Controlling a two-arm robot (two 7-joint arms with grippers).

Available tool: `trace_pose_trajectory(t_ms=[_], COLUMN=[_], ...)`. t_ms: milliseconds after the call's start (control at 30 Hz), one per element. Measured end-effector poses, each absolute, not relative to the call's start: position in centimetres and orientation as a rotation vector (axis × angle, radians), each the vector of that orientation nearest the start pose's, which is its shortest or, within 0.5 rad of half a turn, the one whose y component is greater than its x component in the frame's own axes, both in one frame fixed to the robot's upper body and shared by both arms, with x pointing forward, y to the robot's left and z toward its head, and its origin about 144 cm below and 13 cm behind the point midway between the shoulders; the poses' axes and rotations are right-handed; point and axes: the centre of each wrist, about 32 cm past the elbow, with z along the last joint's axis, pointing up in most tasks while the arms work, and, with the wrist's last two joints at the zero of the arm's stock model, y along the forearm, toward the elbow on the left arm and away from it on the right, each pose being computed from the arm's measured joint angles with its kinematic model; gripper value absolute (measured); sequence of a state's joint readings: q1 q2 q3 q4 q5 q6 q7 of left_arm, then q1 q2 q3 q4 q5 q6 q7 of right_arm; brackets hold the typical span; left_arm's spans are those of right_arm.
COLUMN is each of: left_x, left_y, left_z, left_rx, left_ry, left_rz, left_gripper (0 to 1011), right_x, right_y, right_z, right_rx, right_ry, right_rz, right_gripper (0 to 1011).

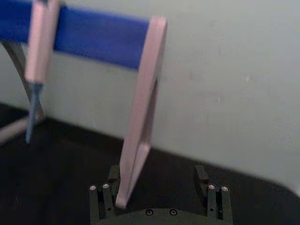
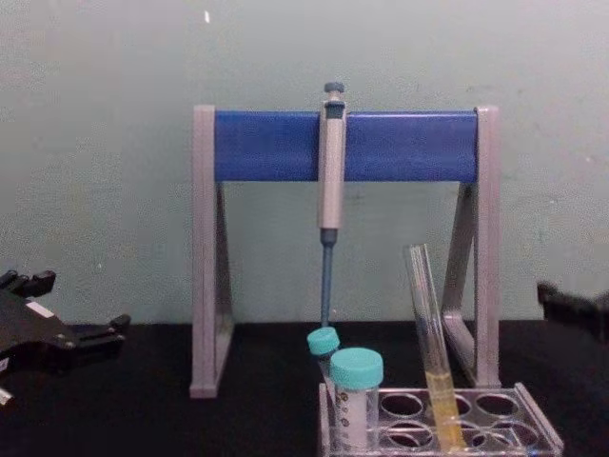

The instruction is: Pick up the test tube from the test tube rack, shake it, then place it back into the test tube rack.

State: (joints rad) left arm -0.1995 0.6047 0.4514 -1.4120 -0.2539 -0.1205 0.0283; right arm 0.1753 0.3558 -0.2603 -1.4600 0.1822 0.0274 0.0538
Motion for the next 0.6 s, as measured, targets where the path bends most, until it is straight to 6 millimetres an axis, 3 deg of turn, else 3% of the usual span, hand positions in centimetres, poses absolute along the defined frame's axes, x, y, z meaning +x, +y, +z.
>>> trace_pose_trajectory(t_ms=[233, 600], left_x=[48.86, 48.86], left_y=[30.97, 30.97], left_z=[113.98, 113.98], left_rx=[0.304, 0.304], left_ry=[-0.285, -0.285], left_rz=[1.248, 1.248], left_gripper=[1001, 1001], right_x=[49.7, 49.71], right_y=[-26.58, -26.69], right_z=[114.69, 114.59], right_rx=[-0.252, -0.251], right_ry=[-0.074, -0.061], right_rz=[-1.323, -1.318], right_gripper=[1000, 1000])
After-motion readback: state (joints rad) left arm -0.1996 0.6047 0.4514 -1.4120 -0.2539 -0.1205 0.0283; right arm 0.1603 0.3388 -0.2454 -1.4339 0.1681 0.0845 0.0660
